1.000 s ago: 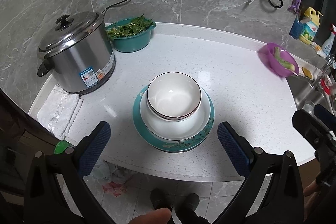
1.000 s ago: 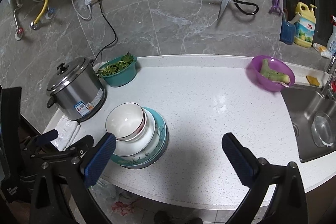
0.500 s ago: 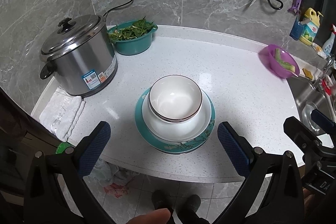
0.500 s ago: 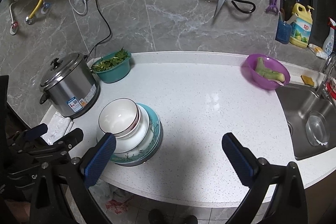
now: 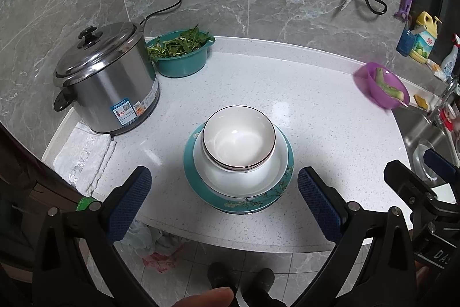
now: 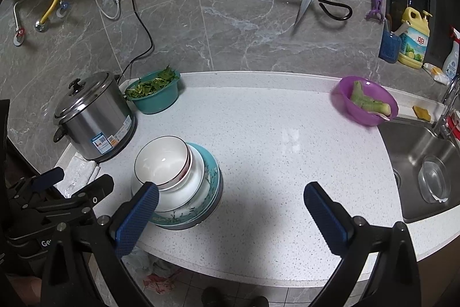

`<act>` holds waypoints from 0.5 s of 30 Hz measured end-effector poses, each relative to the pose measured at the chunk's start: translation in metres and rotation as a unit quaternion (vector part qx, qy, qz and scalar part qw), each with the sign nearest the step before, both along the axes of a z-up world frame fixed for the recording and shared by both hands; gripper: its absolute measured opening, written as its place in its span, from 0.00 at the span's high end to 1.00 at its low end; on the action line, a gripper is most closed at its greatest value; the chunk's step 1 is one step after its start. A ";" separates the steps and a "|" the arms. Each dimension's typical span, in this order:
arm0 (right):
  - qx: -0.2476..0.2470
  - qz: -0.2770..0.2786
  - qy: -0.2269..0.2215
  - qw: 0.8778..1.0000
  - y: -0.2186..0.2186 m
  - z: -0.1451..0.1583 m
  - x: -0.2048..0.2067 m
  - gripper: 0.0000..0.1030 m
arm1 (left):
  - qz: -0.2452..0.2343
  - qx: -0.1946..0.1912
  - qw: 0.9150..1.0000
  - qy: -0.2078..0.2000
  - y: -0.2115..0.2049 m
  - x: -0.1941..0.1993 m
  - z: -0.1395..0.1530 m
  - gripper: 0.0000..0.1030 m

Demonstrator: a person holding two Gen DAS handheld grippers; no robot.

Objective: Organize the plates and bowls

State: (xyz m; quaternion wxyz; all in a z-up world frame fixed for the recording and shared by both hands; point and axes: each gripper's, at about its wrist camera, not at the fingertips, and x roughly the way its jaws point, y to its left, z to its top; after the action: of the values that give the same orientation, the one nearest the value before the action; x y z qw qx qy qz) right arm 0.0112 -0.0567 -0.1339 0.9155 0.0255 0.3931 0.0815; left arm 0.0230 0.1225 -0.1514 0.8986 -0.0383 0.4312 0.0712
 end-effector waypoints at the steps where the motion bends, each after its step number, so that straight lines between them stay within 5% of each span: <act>1: 0.000 0.000 0.001 1.000 0.000 0.000 0.001 0.00 | 0.000 -0.001 1.000 0.000 0.000 0.000 0.000 0.00; 15: -0.001 0.004 0.002 1.000 -0.003 0.000 0.005 0.00 | 0.000 0.003 1.000 -0.001 -0.004 0.003 0.000 0.00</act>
State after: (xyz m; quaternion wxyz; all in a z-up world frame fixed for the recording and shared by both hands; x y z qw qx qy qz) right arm 0.0161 -0.0592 -0.1335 0.9144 0.0232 0.3950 0.0852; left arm 0.0265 0.1187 -0.1518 0.8990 -0.0359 0.4304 0.0722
